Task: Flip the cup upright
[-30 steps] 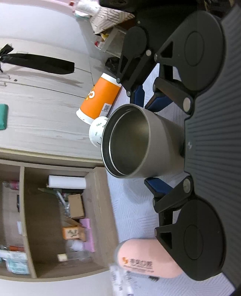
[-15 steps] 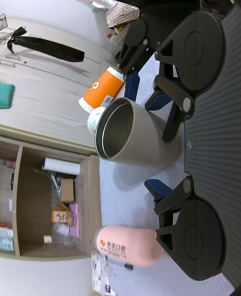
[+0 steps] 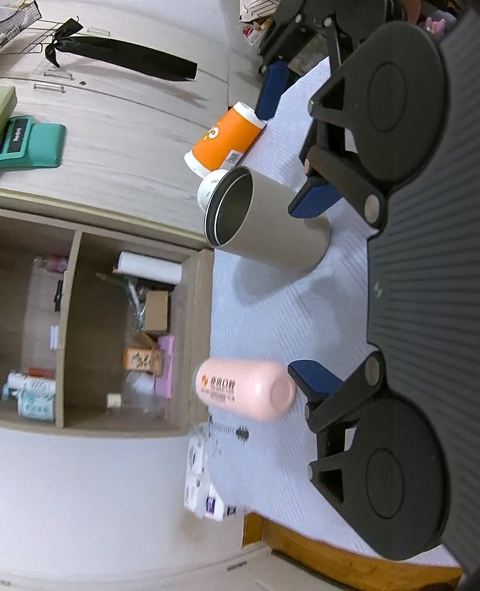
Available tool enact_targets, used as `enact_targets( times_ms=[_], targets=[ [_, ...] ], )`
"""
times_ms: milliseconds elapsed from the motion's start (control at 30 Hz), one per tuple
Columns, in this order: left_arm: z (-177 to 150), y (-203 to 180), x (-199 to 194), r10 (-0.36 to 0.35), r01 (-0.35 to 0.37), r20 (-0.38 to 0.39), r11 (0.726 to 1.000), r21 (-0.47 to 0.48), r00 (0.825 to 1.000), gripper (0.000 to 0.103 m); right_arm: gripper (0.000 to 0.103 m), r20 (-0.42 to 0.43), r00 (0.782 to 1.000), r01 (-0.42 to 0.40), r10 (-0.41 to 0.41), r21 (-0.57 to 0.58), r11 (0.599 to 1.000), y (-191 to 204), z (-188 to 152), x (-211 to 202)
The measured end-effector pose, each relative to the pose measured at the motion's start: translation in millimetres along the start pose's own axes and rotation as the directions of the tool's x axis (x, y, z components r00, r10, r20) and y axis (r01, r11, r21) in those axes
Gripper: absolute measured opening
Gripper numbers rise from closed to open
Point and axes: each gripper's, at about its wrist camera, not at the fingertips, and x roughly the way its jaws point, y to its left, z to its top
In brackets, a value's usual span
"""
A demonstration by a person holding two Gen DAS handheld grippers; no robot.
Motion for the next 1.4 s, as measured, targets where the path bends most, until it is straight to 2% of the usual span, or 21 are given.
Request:
enact_targets(
  times_ms=[267,500,700,1067,1133,1400],
  targets=[
    [-8.1,-8.3,-48.1,0.117,-0.119,0.050,0.992,0.047,0.992,0.087,0.083,0.033,0.999,0.031,-0.032,0.030,0.999,13.5,8.6,-39.3],
    [-12.4,-12.4,-80.8,0.141,-0.144,0.071,0.988,0.046,0.987,0.090,0.084,0.059,0.994,0.085,-0.090,0.079,0.993,23.8,18.4,-70.9],
    [-14.9,-16.0,-103.1,0.136,-0.141,0.095,0.989,0.042,0.986,0.094,0.085,0.027,0.991,0.126,-0.131,0.138,0.982,25.6,20.2,-87.5],
    [-19.6,-11.3,-116.8,0.166,-0.167,0.099,0.986,-0.005,0.981,0.095,0.091,0.022,0.981,0.191,-0.195,0.114,0.975,32.1,23.2,-104.0],
    [-20.4,-10.1,-118.1,0.171,-0.171,0.099,0.985,-0.010,0.980,0.095,0.099,0.018,0.978,0.205,-0.209,0.117,0.972,32.2,23.0,-105.4],
    [-22.9,-9.8,-123.1,0.176,-0.175,0.098,0.984,-0.018,0.980,0.099,0.103,0.002,0.975,0.220,-0.221,0.089,0.972,38.1,24.4,-108.7]
  ],
)
